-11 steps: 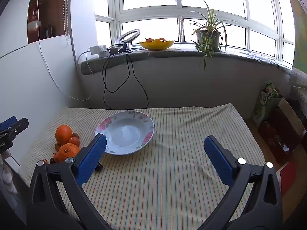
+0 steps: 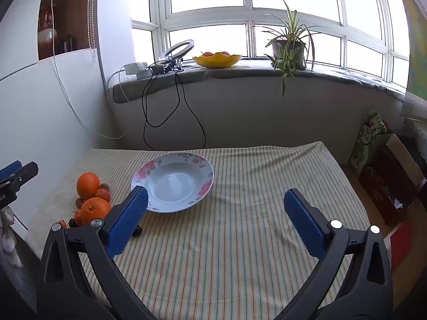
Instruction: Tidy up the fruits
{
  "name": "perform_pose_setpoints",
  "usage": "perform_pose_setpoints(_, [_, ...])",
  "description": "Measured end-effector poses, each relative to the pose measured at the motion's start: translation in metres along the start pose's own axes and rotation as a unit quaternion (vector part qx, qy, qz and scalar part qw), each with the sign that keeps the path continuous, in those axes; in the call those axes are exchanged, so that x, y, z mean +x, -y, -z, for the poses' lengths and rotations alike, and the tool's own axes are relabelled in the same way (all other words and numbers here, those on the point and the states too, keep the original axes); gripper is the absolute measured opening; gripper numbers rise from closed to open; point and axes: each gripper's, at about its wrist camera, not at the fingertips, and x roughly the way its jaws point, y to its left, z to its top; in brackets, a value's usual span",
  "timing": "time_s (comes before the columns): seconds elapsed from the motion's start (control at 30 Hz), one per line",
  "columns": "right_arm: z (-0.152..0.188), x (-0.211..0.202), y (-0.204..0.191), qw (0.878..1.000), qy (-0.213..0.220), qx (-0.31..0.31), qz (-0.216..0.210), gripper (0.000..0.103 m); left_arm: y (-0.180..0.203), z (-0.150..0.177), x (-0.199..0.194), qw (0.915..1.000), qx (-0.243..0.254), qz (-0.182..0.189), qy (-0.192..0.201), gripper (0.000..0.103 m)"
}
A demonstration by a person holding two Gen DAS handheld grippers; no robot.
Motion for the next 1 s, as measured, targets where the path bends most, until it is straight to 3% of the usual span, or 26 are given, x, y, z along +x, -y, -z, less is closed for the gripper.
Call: perform_pose_setpoints(1.0, [0.0041,0.0024,0.0031,1.0,-0.001,0.0,-0.004,0.103,0.0088,-0.0017,0.0062,0.9999,0.006,-0.006,-0.006,0.088])
